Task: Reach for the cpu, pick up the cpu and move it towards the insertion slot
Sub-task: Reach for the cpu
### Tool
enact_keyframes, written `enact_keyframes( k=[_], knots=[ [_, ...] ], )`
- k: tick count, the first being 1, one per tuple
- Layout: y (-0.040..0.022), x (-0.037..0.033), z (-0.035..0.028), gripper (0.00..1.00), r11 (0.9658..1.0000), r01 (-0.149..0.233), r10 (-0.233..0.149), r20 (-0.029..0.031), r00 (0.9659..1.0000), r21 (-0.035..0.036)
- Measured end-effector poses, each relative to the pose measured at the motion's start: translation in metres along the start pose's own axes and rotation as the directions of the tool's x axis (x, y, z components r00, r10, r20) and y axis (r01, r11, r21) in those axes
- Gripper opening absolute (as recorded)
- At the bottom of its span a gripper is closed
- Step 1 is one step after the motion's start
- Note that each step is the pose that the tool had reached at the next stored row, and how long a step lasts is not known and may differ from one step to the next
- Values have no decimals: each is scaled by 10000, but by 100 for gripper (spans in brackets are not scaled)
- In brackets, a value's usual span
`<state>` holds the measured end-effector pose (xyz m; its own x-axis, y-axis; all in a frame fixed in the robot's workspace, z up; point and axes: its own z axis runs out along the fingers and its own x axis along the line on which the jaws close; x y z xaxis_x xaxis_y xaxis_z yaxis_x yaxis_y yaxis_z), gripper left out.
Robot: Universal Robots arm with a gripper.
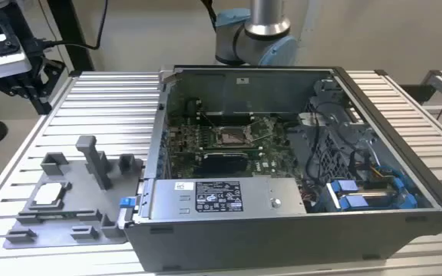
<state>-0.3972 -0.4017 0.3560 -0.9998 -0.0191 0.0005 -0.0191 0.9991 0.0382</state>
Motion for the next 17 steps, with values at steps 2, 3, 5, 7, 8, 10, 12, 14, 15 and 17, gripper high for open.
enact_keyframes(
  k=[2, 3, 5, 7, 8, 10, 12, 14, 15, 17],
  knots=[
    [0, 0, 0, 0, 10000, 0, 0, 0, 10000, 0],
    [0, 0, 0, 0, 10000, 0, 0, -1, 10000, 0],
    [0, 0, 0, 0, 10000, 0, 0, 0, 10000, 0],
    [0, 0, 0, 0, 10000, 0, 0, 0, 10000, 0],
    [0, 0, 0, 0, 10000, 0, 0, -1, 10000, 0],
    [-2, 2, -1, 0, 10000, -1, 1, -3, 10000, 1],
    [-8, 6, 0, 0, 10000, -1, 1, -1, 10000, 0],
    [-21, 16, 0, 0, 10000, 0, 0, 0, 10000, 0],
    [-28, 24, -1, 0, 10000, 0, 0, -1, 10000, 0],
    [-48, 51, -1, 0, 10000, -1, 1, 0, 10000, 0]
  ],
)
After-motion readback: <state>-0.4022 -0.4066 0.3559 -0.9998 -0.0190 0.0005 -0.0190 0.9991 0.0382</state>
